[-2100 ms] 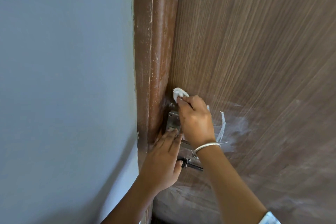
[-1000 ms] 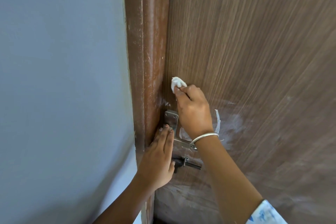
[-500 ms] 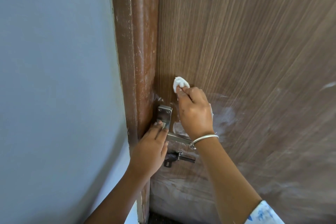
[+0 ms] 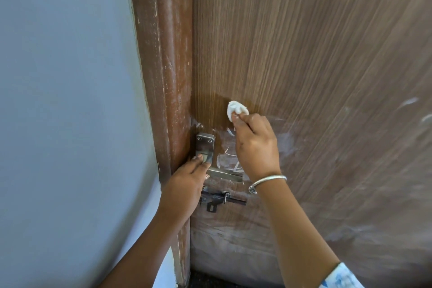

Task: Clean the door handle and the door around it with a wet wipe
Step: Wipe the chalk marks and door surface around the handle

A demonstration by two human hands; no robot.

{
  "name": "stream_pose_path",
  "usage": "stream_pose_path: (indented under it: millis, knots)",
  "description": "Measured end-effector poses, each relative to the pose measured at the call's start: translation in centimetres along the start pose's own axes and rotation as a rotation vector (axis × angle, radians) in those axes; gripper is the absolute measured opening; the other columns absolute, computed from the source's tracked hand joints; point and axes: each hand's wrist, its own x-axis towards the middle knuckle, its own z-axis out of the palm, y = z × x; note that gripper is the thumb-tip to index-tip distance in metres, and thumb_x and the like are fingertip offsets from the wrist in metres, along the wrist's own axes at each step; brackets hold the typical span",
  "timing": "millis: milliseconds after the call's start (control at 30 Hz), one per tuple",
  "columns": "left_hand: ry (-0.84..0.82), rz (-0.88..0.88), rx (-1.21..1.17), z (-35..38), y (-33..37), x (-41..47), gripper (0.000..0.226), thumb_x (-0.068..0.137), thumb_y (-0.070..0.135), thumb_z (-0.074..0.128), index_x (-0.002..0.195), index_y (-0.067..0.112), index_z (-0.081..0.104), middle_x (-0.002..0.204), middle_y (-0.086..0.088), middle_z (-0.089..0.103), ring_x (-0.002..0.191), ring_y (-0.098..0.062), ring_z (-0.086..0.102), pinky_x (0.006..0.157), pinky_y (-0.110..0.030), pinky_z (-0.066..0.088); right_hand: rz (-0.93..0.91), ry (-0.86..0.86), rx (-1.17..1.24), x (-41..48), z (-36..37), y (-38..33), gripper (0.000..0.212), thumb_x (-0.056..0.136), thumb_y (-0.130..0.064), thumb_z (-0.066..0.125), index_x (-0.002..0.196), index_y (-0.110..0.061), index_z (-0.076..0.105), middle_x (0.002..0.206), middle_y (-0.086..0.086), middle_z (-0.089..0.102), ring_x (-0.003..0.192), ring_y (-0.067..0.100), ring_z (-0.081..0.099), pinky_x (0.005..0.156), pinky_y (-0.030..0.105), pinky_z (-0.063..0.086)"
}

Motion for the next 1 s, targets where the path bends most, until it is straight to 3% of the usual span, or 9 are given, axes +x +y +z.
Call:
stream_pose_path:
  millis: [67,167,300,467,567,700,900,1000]
  knots:
    - [0.009,0.000,-0.011,0.0,0.0,-0.2,0.047,0.058,-0.004,0.084,0.103,0.003,0.071,0.106,-0.016,0.070,0.094,-0.028,0.069,0.075,-0.038,0.056,0.033,-0.009,-0.033,-0.6,-0.4,0.8,0.018,0.079,0.005,0.063,0.096,0.002,0.069,0.077,0.007,0.059,0.071,0.019,0.049,0.056,0.026,0.048]
    - [0.019,0.002,-0.019,0.3,0.0,-0.2,0.047,0.059,-0.003,0.084,0.104,0.003,0.070,0.106,-0.016,0.070,0.094,-0.028,0.069,0.076,-0.039,0.056,0.221,0.134,0.026,-1.7,-1.8,2.8,0.021,0.084,-0.003,0.057,0.099,-0.007,0.071,0.088,0.005,0.063,0.079,0.018,0.056,0.066,0.025,0.049]
    - [0.002,-0.034,-0.006,0.6,0.4,-0.1,0.047,0.057,-0.004,0.085,0.102,0.001,0.070,0.102,-0.018,0.070,0.090,-0.031,0.069,0.069,-0.042,0.058,0.175,0.243,-0.064,-1.5,-2.0,3.4,0.019,0.082,0.003,0.062,0.098,0.002,0.071,0.078,0.014,0.061,0.065,0.027,0.056,0.063,0.024,0.042]
    - [-0.007,-0.011,-0.005,0.1,0.1,-0.2,0.052,0.057,-0.008,0.083,0.106,0.001,0.069,0.106,-0.017,0.069,0.092,-0.032,0.068,0.074,-0.041,0.056,0.146,0.092,0.069,-1.5,-0.7,1.8,0.025,0.085,0.000,0.053,0.103,-0.002,0.069,0.095,0.016,0.066,0.085,0.028,0.058,0.075,0.027,0.045]
    - [0.000,0.002,-0.013,0.1,0.0,-0.2,0.053,0.057,-0.011,0.082,0.106,0.001,0.068,0.107,-0.017,0.069,0.093,-0.032,0.068,0.075,-0.042,0.055,0.050,0.230,-0.056,-1.9,-1.7,4.0,0.017,0.087,0.000,0.058,0.095,0.002,0.072,0.083,0.015,0.068,0.068,0.030,0.059,0.073,0.020,0.040]
    - [0.011,0.008,-0.024,0.3,0.0,-0.3,0.053,0.056,-0.009,0.082,0.106,0.000,0.068,0.107,-0.017,0.069,0.093,-0.032,0.068,0.077,-0.041,0.054,0.151,0.425,-0.021,-2.6,-2.6,5.8,0.015,0.082,0.006,0.065,0.094,0.000,0.073,0.079,0.013,0.066,0.068,0.026,0.058,0.072,0.023,0.045]
    - [0.000,-0.001,-0.018,0.2,0.2,-0.5,0.052,0.058,-0.007,0.083,0.107,0.000,0.067,0.107,-0.017,0.069,0.094,-0.033,0.068,0.074,-0.045,0.055,0.060,0.215,-0.085,-3.2,-1.2,4.3,0.017,0.086,-0.002,0.061,0.100,0.000,0.072,0.083,0.012,0.067,0.069,0.028,0.058,0.075,0.016,0.037]
    - [0.000,0.000,-0.021,0.1,0.2,-0.4,0.050,0.059,-0.008,0.082,0.107,0.000,0.068,0.107,-0.017,0.069,0.093,-0.033,0.068,0.074,-0.045,0.056,0.167,0.303,-0.029,-3.5,-2.2,5.3,0.015,0.086,-0.004,0.062,0.095,-0.001,0.073,0.082,0.014,0.066,0.069,0.028,0.060,0.074,0.016,0.040]
